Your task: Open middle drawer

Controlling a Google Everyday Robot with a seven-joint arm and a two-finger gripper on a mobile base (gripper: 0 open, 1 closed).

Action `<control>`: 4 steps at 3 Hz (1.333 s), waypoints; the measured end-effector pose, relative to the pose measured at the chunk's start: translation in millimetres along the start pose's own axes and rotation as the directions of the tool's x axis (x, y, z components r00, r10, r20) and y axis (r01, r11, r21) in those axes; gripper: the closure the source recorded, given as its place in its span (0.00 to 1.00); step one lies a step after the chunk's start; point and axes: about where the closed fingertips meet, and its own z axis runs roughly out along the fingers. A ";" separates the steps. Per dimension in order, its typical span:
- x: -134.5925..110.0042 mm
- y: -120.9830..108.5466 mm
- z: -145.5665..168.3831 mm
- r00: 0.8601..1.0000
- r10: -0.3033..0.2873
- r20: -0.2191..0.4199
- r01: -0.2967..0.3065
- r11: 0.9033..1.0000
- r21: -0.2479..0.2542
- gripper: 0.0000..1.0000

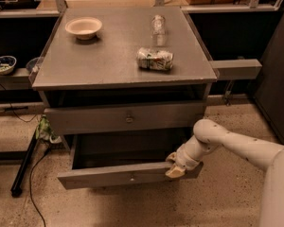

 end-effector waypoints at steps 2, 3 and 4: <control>0.7 -11.1 -7.8 1.000 0.000 0.000 0.000 1.000 0.000 1.00; 0.3 -16.6 -13.1 1.000 -0.005 0.006 0.005 1.000 -0.006 1.00; 0.4 -16.7 -13.2 1.000 -0.005 0.006 0.005 1.000 -0.006 1.00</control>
Offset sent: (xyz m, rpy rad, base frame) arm -0.0710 -0.0274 0.0603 0.1372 0.1206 -0.0054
